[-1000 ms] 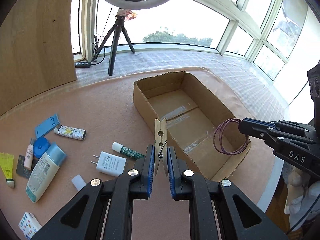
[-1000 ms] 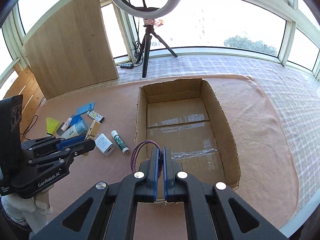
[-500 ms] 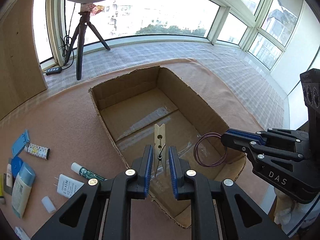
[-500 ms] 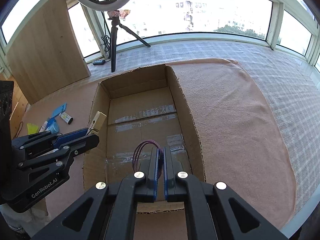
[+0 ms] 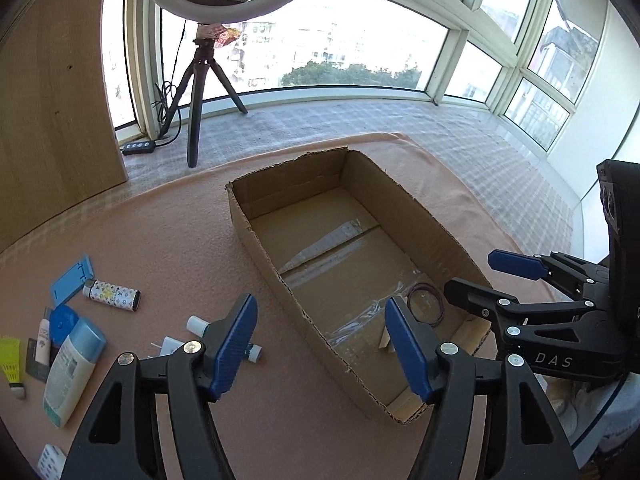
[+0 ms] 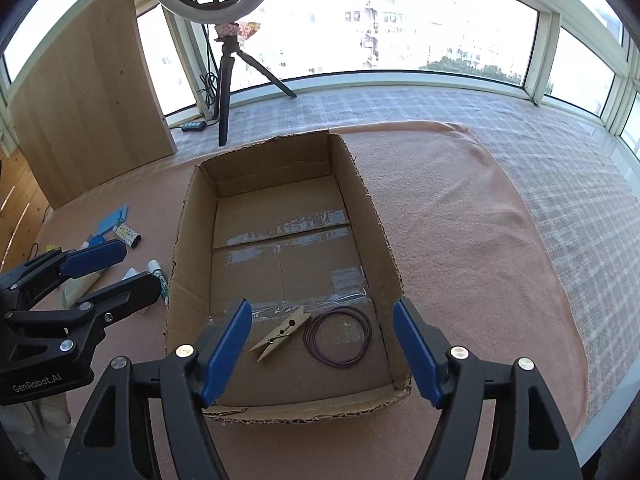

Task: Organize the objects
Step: 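Move the left tool back to the white lotion bottle with blue cap, then grasp the white lotion bottle with the left tool and lift it, then close the right tool on the lotion bottle while the left tool holds it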

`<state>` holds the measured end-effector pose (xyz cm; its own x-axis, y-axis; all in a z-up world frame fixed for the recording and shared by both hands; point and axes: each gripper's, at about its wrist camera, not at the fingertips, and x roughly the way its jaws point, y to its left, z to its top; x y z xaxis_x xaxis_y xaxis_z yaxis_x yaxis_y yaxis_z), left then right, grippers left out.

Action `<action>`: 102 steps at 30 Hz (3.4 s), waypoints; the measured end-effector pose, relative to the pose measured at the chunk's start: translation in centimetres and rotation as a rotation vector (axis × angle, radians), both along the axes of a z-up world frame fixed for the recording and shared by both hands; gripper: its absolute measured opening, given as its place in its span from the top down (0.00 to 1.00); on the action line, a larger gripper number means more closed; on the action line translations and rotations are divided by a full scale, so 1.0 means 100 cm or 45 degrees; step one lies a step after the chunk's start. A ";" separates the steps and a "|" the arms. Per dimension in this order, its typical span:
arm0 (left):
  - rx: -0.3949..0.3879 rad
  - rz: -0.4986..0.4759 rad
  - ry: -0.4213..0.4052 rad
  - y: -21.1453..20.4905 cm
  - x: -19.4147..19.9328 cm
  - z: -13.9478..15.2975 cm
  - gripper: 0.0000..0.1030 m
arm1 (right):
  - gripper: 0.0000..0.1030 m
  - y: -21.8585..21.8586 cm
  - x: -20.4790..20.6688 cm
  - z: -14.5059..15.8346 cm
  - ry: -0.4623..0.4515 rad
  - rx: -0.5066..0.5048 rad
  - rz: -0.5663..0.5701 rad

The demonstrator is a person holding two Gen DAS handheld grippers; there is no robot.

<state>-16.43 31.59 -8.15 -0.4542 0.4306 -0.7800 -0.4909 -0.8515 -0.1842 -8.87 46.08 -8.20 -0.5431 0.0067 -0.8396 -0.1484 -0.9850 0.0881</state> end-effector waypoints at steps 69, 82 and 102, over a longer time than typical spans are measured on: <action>0.156 0.525 -0.412 -0.232 0.029 -0.100 0.59 | 0.33 -0.108 0.031 -0.016 -0.058 -0.177 0.190; 0.157 0.484 -0.404 -0.226 0.081 -0.099 0.58 | 0.30 -0.150 0.025 -0.021 -0.056 -0.126 0.280; 0.157 0.335 -0.432 -0.232 0.107 -0.099 0.53 | 0.31 -0.229 0.021 -0.066 -0.268 -0.458 0.487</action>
<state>-5.69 8.40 -18.04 -0.2880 0.4337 -0.8538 -0.1551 -0.9009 -0.4053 -6.81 23.15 -14.80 -0.2710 -0.4643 -0.8432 0.1626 -0.8855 0.4354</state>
